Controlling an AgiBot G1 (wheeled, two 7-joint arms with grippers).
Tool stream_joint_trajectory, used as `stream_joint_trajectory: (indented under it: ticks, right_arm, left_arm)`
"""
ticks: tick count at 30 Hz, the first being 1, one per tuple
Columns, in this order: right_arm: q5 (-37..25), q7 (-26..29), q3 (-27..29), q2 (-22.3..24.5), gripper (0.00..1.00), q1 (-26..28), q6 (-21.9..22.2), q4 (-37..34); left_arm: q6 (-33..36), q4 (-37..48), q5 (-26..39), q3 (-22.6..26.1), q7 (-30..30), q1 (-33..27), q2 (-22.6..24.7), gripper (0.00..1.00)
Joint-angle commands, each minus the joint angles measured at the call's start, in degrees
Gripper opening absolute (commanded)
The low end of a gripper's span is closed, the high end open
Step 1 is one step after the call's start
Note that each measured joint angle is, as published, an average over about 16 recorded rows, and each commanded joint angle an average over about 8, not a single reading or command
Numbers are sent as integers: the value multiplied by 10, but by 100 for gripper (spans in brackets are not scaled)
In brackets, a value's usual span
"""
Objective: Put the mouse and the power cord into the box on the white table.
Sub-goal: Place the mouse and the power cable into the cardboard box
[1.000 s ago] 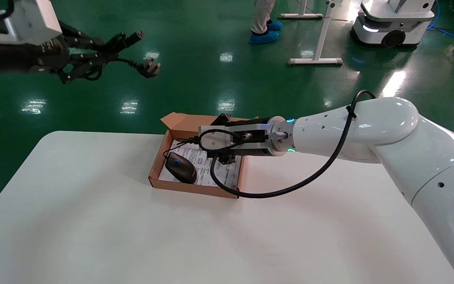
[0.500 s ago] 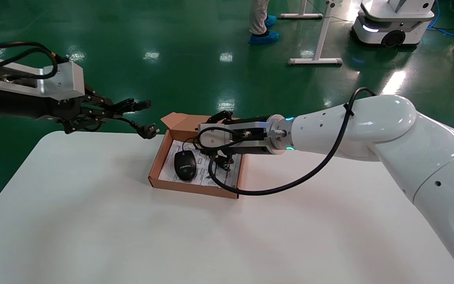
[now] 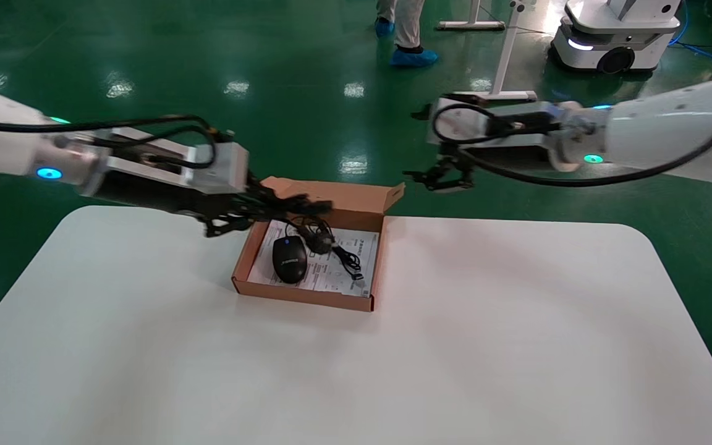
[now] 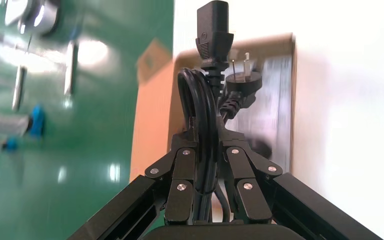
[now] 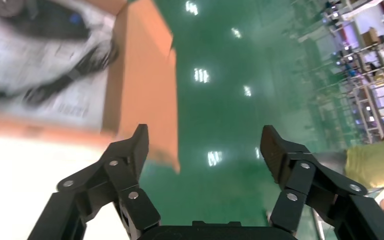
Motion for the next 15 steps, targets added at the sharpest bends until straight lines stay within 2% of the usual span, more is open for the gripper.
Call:
stream_joint_trajectory:
  ticks: [1, 6, 12, 13, 15]
  right_arm:
    - [3, -17, 3, 22, 100, 10, -32, -13]
    - [8, -51, 6, 44, 100, 18, -80, -48]
    - [8, -76, 5, 55, 100, 20, -106, -86]
    - [8, -79, 5, 55, 100, 20, -109, -91]
    - [10, -82, 7, 57, 100, 19, -114, -101]
  left_arm:
    - [-4, 19, -3, 1, 19, 5, 30, 0]
    - [-23, 78, 12, 13, 73, 9, 82, 0]
    - [-56, 136, 26, 21, 119, 1, 117, 0]
    - [-63, 144, 27, 22, 125, -1, 121, 4]
    - [-75, 156, 29, 22, 135, -3, 128, 29]
